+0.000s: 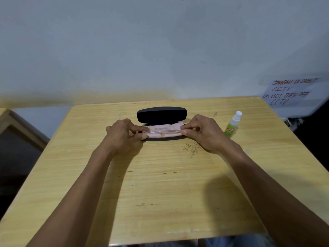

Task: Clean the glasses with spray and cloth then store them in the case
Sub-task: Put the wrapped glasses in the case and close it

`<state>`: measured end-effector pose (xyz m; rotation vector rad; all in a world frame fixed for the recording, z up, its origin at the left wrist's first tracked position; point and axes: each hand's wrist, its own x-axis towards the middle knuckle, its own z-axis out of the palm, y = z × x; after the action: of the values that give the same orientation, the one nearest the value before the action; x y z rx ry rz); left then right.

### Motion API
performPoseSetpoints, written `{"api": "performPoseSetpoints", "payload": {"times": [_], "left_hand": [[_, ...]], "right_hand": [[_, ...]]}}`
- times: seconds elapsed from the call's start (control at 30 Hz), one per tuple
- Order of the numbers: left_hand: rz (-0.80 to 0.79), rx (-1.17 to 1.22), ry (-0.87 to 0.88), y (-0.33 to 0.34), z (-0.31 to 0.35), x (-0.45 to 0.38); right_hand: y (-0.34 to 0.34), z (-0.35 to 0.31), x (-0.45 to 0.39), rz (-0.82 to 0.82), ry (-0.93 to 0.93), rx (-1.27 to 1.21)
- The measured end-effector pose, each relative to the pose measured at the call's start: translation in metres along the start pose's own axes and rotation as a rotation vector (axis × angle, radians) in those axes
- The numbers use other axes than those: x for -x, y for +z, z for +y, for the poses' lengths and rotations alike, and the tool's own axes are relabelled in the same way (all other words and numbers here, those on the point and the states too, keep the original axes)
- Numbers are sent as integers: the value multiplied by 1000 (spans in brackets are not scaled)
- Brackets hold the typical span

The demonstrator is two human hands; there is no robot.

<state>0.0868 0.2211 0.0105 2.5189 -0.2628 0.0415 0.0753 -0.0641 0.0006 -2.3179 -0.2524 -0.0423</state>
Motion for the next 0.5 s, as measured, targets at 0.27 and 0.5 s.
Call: {"api": "performPoseSetpoints", "payload": {"times": [0.27,0.5], "left_hand": [[322,227,-115,-9,3,8],[207,510,-316,-5,11,-12]], "right_hand": [[-6,-12,4,302,77,-151],[-6,-26,-23,154,293,-426]]}}
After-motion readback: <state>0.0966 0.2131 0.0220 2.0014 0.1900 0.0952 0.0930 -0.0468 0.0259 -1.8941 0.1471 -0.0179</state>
